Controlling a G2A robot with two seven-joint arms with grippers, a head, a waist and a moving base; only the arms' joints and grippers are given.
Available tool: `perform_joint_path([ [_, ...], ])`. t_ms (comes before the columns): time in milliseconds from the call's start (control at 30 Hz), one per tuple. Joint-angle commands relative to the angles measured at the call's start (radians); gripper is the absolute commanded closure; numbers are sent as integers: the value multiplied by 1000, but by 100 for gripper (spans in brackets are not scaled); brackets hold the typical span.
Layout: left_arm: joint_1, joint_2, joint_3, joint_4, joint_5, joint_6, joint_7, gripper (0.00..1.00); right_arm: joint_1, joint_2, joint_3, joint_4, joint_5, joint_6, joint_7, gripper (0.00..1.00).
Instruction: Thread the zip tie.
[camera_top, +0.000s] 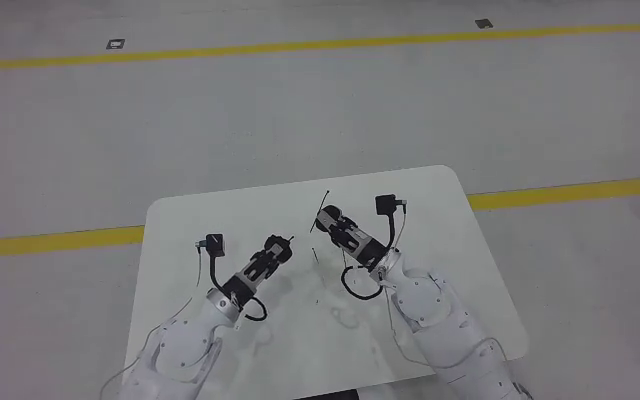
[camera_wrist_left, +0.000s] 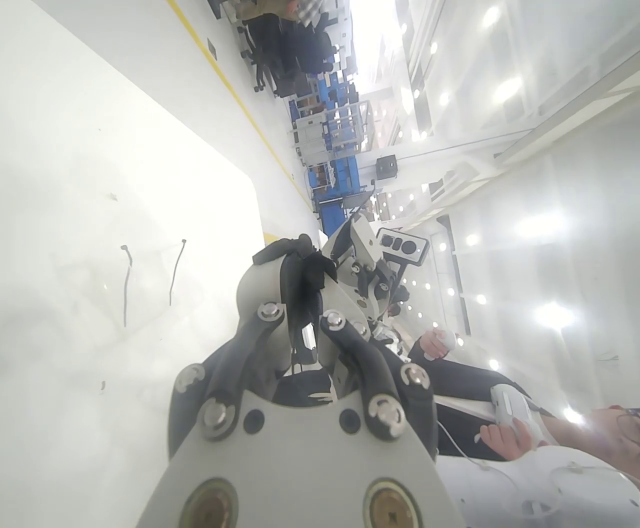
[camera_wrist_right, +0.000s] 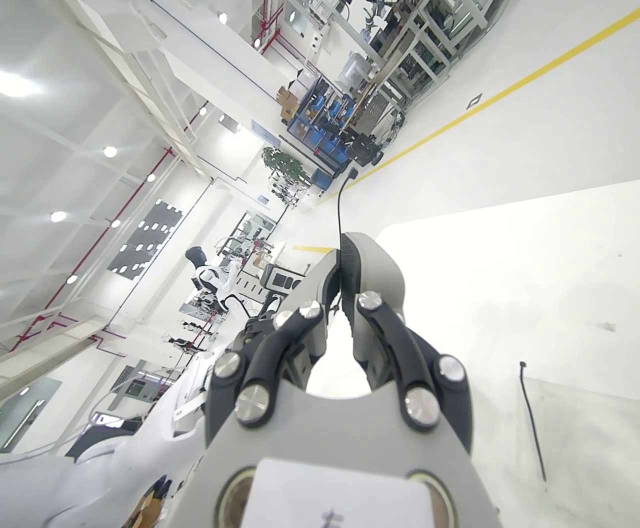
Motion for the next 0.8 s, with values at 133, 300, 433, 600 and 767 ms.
perform_joint_path([
  [133,0,0,0,0,1,1,1,100,0,0,0,0,0,0,0,100],
  [300,0,0,0,0,1,1,1,100,0,-1,-10,-8,-57,0,-42,100],
  [433,0,0,0,0,1,1,1,100,-1,-2,-47,-14,-126,0,-117,100],
  [600,0,0,0,0,1,1,1,100,15,2,-96,-5,-186,0,-173,100],
  [767,0,0,0,0,1,1,1,100,21,14,-121,10,-207,0,-207,100],
])
